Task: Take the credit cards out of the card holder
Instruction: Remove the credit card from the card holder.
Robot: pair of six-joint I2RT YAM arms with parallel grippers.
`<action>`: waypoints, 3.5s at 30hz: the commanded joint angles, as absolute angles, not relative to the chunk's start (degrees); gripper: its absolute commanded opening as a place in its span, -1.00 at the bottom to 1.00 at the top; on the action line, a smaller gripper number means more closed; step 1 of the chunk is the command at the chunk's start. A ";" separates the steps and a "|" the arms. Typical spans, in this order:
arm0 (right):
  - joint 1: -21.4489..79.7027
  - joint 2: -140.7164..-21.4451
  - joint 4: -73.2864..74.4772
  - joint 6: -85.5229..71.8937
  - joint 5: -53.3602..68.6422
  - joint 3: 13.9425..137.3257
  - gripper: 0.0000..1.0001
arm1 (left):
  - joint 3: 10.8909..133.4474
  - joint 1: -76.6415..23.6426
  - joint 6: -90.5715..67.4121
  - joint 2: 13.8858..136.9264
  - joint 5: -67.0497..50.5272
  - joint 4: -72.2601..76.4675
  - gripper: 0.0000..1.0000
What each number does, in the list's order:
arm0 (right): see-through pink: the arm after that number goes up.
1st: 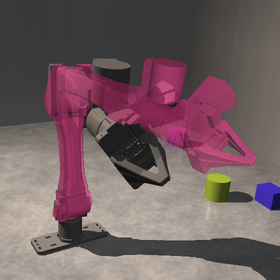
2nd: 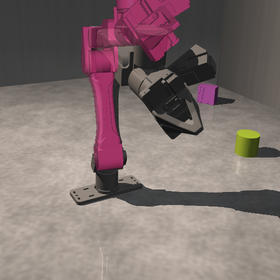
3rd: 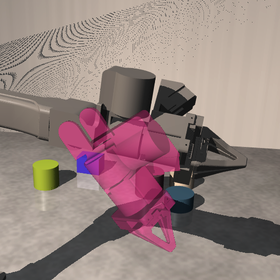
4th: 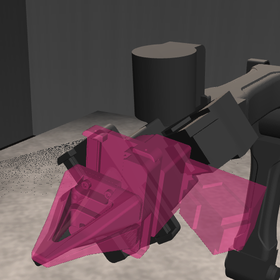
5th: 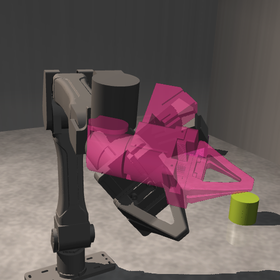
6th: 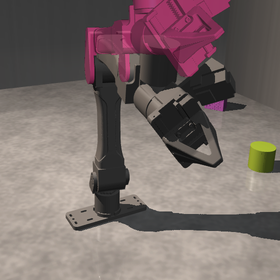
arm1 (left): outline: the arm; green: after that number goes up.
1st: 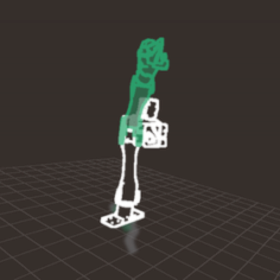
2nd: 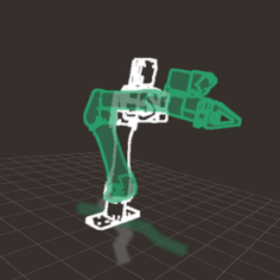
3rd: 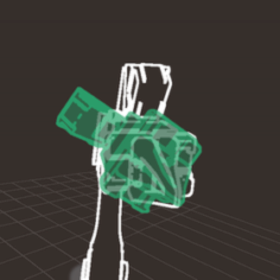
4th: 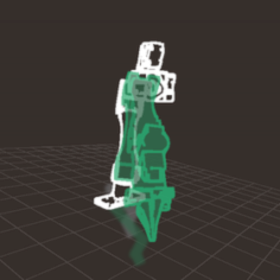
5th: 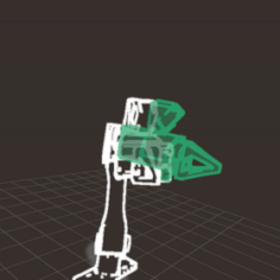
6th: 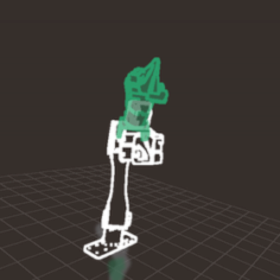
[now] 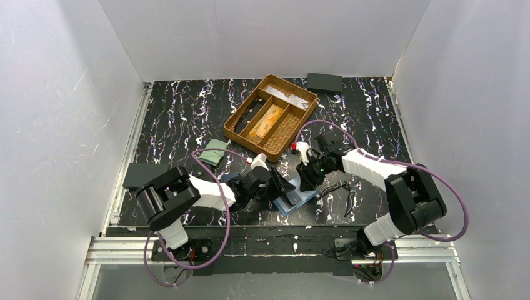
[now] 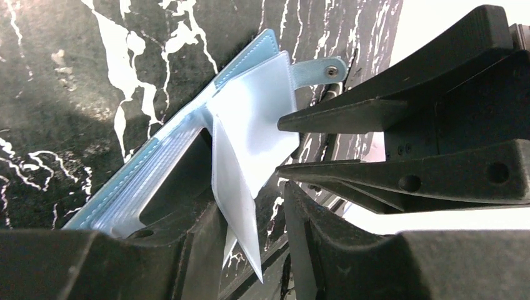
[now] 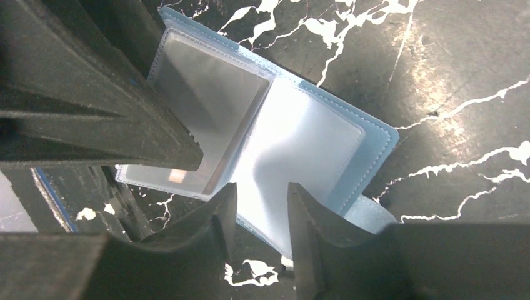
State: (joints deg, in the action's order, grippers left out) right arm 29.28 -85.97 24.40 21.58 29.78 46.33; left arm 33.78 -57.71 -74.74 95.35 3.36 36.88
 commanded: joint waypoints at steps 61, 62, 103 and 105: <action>27.07 -86.64 26.61 20.83 37.32 49.56 -0.90 | 23.97 -56.34 -67.36 84.12 6.46 47.81 0.28; 26.76 -86.66 26.82 20.79 38.40 49.77 -0.92 | 23.13 -56.38 -66.87 82.66 7.03 47.81 0.35; 13.07 -98.46 -4.67 -20.82 69.08 42.02 -0.97 | 21.71 -54.14 -75.63 102.98 4.00 79.10 0.30; 12.57 -98.25 -4.82 -20.98 69.06 41.93 -0.97 | 21.14 -54.15 -75.02 101.95 4.29 78.82 0.31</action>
